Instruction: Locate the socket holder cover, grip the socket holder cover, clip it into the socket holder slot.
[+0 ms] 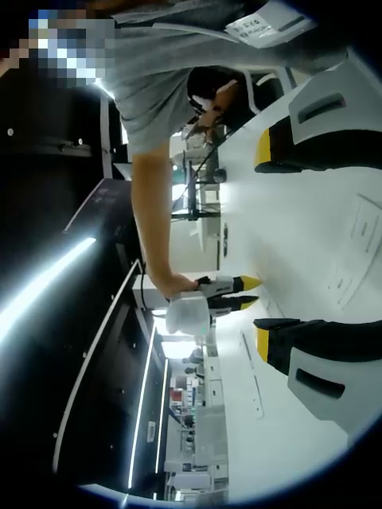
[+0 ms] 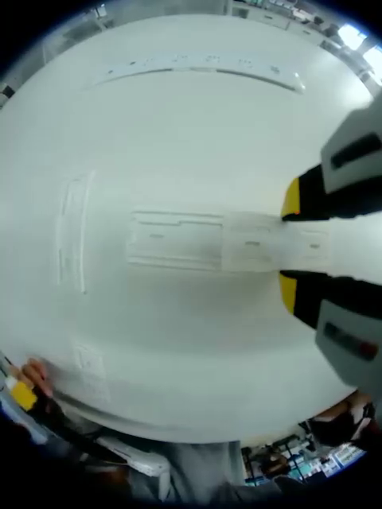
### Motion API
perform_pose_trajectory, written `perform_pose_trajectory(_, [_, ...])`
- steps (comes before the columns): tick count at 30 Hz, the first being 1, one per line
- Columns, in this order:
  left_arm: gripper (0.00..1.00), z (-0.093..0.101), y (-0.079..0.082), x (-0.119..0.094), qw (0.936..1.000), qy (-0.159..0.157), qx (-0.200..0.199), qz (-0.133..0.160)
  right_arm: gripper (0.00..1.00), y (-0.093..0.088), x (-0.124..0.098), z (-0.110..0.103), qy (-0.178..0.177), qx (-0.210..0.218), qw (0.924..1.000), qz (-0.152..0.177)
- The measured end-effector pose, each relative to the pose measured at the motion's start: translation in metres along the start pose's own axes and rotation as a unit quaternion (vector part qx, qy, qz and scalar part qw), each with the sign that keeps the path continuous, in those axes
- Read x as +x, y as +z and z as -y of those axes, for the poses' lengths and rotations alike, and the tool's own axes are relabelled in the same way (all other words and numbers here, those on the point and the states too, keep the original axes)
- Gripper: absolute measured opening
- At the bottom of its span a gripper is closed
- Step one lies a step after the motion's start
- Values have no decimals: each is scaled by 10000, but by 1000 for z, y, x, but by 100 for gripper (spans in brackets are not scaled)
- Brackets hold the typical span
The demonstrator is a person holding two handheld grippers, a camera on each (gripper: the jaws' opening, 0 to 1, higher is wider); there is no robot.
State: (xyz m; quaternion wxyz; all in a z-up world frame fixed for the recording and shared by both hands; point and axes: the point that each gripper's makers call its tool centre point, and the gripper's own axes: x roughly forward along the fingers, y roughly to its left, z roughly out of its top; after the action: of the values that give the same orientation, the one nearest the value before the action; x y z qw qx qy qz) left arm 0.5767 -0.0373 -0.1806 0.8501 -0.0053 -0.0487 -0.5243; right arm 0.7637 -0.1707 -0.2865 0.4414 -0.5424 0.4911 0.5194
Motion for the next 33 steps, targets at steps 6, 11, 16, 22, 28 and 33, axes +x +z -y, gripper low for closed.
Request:
perform_pose_trajectory(6, [73,0,0,0,10000,-6,9,2,26,3,0,0,3,0,10000,4])
perform_pose_trajectory(11, [73,1,1,-1,10000,-12,11,20,26,3,0,2,4,-5,10000,-24])
perform_pose_trajectory(16, [73,1,2,-1,10000,-7,8,39,26,8,0,1,11,1,10000,29])
perform_pose_trajectory(22, [73,2,2,-1,10000,-29,14,33,26,8,1,0,16,9,10000,1])
perform_pose_trajectory(28, [73,2,2,-1,10000,-31,20,36,26,10,1,0,6,80,10000,27])
perform_pose_trajectory(33, [73,2,2,-1,10000,-32,35,26,26,11,0,2,5,104,9999,33])
